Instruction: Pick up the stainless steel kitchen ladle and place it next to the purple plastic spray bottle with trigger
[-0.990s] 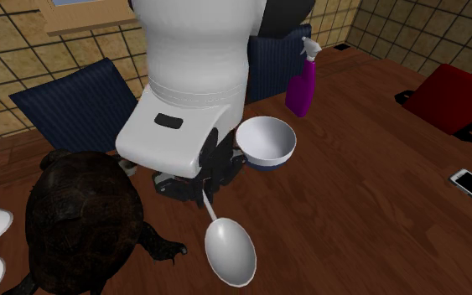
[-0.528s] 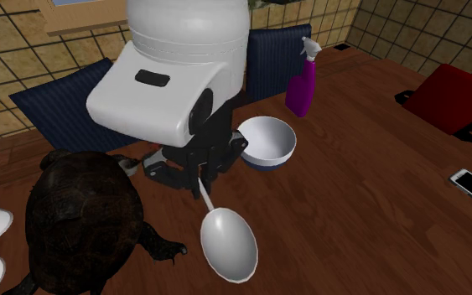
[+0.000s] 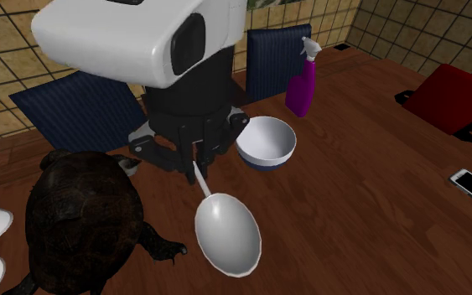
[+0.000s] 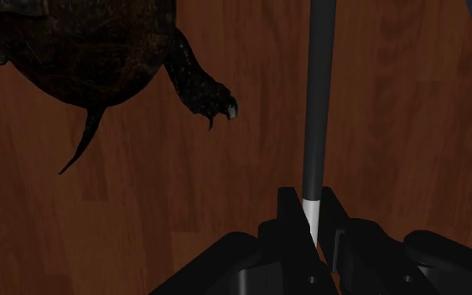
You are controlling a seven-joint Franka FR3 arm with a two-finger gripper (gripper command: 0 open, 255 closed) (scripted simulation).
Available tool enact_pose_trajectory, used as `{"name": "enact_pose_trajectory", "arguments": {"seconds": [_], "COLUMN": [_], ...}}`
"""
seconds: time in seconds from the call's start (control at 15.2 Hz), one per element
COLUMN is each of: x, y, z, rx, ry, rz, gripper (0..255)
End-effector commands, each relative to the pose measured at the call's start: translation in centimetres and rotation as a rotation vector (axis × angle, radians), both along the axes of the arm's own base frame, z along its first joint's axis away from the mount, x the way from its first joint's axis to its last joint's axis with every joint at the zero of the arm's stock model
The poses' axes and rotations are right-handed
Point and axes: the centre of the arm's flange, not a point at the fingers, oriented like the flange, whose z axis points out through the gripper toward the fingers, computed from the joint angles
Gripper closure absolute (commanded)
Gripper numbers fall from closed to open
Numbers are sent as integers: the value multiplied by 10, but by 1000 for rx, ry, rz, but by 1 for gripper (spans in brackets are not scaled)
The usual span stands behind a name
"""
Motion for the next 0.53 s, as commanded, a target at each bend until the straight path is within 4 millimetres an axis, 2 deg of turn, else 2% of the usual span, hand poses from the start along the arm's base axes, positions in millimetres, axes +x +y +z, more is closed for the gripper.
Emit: {"name": "enact_pose_trajectory", "arguments": {"seconds": [0.0,0.46], "x": [0,0], "y": [1,1], "z": [10,47], "rx": [0,0], "ry": [0,0], "rz": [0,0], "gripper": [255,255]}}
